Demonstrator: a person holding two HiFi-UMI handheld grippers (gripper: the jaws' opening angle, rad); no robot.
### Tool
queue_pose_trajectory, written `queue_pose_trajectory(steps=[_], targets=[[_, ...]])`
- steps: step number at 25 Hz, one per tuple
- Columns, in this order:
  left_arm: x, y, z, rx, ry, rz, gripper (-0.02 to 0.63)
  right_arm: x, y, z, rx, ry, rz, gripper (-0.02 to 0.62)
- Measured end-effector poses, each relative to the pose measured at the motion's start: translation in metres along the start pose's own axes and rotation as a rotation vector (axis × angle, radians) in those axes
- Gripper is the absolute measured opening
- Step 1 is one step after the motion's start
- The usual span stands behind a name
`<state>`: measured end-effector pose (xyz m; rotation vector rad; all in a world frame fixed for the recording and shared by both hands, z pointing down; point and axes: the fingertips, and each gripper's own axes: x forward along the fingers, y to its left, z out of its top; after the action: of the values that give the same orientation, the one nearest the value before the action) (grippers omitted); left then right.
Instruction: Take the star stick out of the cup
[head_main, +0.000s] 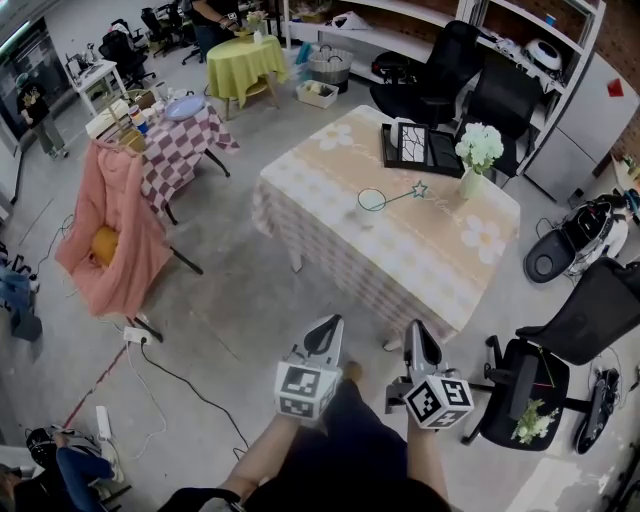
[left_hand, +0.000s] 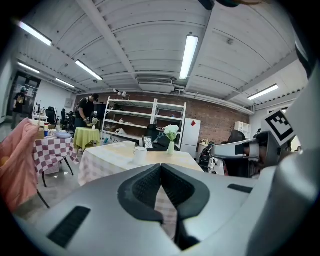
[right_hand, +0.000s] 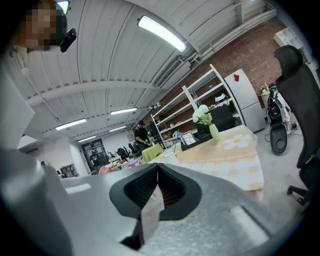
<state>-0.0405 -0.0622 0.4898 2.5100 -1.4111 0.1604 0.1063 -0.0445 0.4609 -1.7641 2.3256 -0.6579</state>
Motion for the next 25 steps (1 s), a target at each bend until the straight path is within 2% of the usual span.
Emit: queue_pose_trajectory(steps=[14, 25], targets=[[0.080, -0.007, 0.023, 0.009, 0.007, -0.025, 0.009, 0.054, -0.047, 0.033, 0.027, -0.007, 0.000, 0.002], [0.133, 0.010, 0.033, 0.016, 0.020, 0.005, 0.009, 0.107, -0.073, 0.046, 0.039, 0.006, 0.030, 0.002]])
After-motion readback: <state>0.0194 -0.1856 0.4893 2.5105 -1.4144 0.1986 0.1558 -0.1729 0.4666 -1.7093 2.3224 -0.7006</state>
